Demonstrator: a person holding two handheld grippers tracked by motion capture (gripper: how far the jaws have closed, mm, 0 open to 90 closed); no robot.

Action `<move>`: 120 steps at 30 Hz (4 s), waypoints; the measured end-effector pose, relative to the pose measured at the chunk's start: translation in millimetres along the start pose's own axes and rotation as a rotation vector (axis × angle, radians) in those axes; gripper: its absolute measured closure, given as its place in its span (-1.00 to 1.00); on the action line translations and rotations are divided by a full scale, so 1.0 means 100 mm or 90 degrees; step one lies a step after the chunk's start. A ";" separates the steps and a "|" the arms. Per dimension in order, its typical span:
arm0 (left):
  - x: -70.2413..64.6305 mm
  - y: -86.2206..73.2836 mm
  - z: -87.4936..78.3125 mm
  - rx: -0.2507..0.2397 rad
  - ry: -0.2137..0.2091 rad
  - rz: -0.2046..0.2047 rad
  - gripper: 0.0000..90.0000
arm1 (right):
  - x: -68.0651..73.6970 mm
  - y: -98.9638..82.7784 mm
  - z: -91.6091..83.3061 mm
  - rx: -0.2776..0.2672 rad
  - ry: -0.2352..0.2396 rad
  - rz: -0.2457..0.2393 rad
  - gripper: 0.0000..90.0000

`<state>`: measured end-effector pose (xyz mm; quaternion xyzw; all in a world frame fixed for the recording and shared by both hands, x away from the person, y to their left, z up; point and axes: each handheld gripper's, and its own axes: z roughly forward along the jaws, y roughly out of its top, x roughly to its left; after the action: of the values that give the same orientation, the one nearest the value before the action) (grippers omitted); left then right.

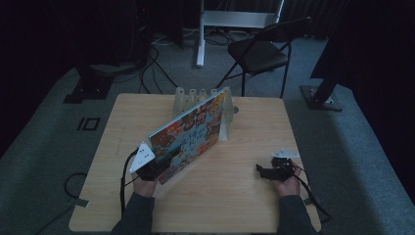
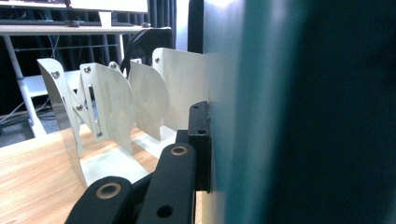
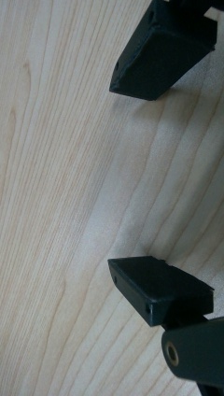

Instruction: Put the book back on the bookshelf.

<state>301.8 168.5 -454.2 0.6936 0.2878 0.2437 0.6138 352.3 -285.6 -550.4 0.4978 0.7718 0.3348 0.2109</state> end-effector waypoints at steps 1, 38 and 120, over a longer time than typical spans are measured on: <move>0.00 0.00 0.00 0.000 0.002 0.000 0.81 | 0.00 0.00 0.00 0.000 0.000 0.000 -0.71; 0.05 -0.03 -0.07 0.006 0.055 -0.011 0.81 | 0.00 0.00 0.00 0.000 0.003 -0.004 -0.71; 0.19 -0.12 -0.19 0.007 0.132 -0.047 0.81 | 0.01 0.00 0.00 0.000 0.007 -0.006 -0.71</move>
<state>300.7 195.9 -464.0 0.6569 0.3764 0.2898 0.5856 351.8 -285.0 -550.3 0.4921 0.7754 0.3367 0.2080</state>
